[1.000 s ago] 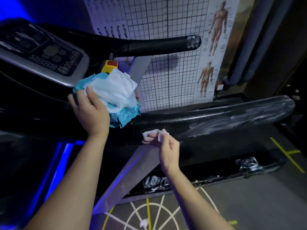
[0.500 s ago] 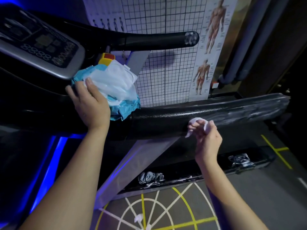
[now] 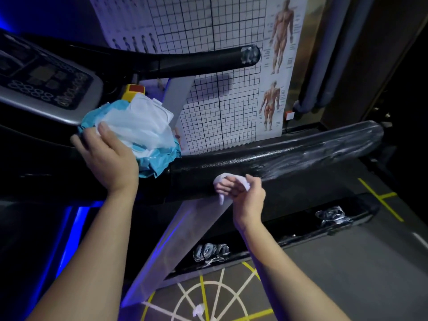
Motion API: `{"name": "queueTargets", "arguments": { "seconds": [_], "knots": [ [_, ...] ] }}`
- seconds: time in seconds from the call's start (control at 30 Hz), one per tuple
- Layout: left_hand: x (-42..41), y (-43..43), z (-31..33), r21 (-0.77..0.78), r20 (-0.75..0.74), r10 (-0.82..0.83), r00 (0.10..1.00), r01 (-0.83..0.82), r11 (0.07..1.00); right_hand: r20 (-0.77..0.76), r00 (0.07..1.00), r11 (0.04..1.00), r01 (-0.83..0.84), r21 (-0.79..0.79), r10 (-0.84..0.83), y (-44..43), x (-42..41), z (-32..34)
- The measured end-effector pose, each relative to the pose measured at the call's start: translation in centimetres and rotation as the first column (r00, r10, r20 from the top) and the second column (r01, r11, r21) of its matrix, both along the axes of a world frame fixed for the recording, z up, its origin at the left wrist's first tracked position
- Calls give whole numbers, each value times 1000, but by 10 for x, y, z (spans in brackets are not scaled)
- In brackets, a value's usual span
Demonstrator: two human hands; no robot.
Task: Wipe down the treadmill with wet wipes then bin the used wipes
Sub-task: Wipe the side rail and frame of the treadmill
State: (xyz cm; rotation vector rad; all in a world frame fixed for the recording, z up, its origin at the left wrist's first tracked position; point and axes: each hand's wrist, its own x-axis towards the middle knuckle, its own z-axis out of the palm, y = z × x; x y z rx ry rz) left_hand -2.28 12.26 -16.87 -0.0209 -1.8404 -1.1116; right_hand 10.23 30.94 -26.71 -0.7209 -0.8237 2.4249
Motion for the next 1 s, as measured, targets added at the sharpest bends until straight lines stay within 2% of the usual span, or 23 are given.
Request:
{"name": "queueTargets", "arguments": {
  "seconds": [0.23, 0.5, 0.63, 0.77, 0.9, 0.97, 1.0],
  "knots": [
    [-2, 0, -1, -32, 15, 44, 999, -43, 999, -13, 984, 981, 177, -84, -178, 48, 1, -1],
    [2, 0, 7, 55, 55, 12, 998, -15, 998, 49, 943, 938, 332, -99, -329, 137, 20, -15],
    [6, -1, 15, 146, -8, 44, 999, -42, 988, 21, 986, 986, 165, -10, -165, 157, 45, -6],
    [22, 11, 25, 253, -74, 53, 996, -33, 967, -10, 1000, 995, -5, 101, 6, 132, 65, 1],
    [30, 21, 18, 362, -90, 54, 994, -18, 932, 92, 956, 918, -292, 269, 277, 77, 55, -12],
    [37, 28, 13, 379, -52, 42, 998, -19, 925, 180, 938, 889, -339, 307, 295, 66, 44, -15],
    [46, 33, 13, 385, -29, 46, 999, -32, 922, 225, 942, 893, -313, 324, 248, 66, 39, -12]
  ]
}}
